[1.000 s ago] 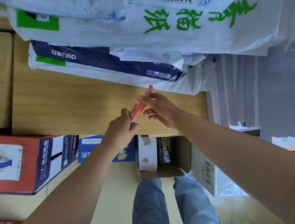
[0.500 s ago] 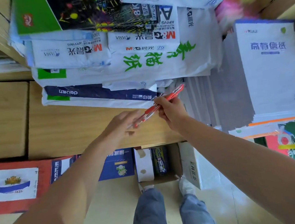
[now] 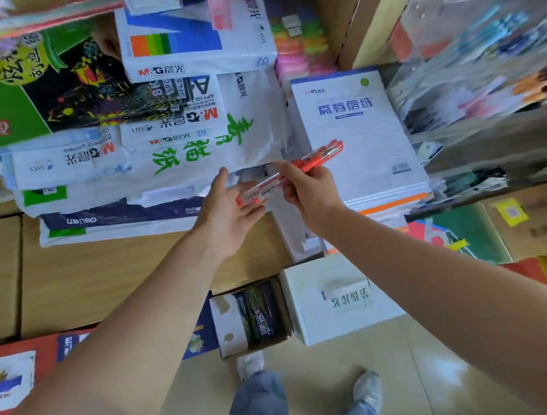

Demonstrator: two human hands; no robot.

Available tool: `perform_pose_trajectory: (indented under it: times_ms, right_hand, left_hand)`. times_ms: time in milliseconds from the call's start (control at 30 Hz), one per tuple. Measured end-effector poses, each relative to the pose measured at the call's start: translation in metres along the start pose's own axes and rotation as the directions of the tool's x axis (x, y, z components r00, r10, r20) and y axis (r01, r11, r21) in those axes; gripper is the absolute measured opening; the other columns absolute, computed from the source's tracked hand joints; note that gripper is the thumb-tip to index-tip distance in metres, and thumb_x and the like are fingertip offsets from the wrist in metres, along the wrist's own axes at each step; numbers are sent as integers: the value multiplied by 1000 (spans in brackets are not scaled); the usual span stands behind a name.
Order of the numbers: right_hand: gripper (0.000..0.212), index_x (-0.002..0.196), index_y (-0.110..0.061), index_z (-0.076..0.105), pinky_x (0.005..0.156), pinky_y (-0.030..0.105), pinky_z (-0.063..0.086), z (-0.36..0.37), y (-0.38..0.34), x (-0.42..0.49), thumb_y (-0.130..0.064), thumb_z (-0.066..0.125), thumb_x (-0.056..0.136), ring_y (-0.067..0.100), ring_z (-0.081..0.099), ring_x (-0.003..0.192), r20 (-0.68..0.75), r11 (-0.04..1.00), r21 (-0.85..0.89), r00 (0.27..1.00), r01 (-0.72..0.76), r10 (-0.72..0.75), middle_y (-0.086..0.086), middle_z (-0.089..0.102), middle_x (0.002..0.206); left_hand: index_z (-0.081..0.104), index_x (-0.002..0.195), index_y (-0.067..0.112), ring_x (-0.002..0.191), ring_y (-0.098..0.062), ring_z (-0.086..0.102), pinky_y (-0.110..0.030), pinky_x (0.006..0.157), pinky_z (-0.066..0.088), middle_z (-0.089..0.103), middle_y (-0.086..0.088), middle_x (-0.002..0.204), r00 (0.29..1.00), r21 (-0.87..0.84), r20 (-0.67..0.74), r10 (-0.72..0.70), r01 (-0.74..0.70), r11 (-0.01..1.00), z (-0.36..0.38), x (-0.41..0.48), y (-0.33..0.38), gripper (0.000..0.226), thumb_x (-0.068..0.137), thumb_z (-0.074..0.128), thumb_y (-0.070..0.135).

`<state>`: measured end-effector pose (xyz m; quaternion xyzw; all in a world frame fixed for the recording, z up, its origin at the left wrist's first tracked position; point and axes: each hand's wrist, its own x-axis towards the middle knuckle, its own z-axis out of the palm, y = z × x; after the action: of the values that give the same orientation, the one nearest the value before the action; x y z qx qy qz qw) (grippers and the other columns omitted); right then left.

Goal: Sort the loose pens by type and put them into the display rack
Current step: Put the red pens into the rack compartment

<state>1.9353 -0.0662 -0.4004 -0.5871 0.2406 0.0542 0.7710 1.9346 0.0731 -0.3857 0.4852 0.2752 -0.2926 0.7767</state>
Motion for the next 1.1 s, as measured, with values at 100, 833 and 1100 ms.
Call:
perform_pose_trajectory:
  times_ms: [100,833,1100]
  right_hand:
    - [35,60,-13,46,44,23,26,-45,-27,-13,-7,64,89,11,29,41,40,1000,19,999,23,-24,-4,36,45]
    - [27,65,-15,51,41,23,31,-352,-162,13,-24,68,84,13,43,40,-288,996,82,955,-42,64,-1,50,47]
    - [16,76,-6,57,43,26,41,-429,-188,57,-16,62,86,17,49,45,-374,1000,15,927,-18,22,14,55,70]
  left_hand:
    - [46,136,5,114,-21,58,-36,108,38,58,-13,125,999,-20,41,23,-22,1000,47,-4,-16,58,101,31,48]
    - [44,78,17,56,-13,34,-21,55,34,36,-1,68,862,760,499,91,-486,432,351,26,-108,27,103,38,27]
    - [55,98,23,75,-15,53,-42,78,48,57,1,87,837,788,545,52,-533,308,427,89,-118,17,100,43,35]
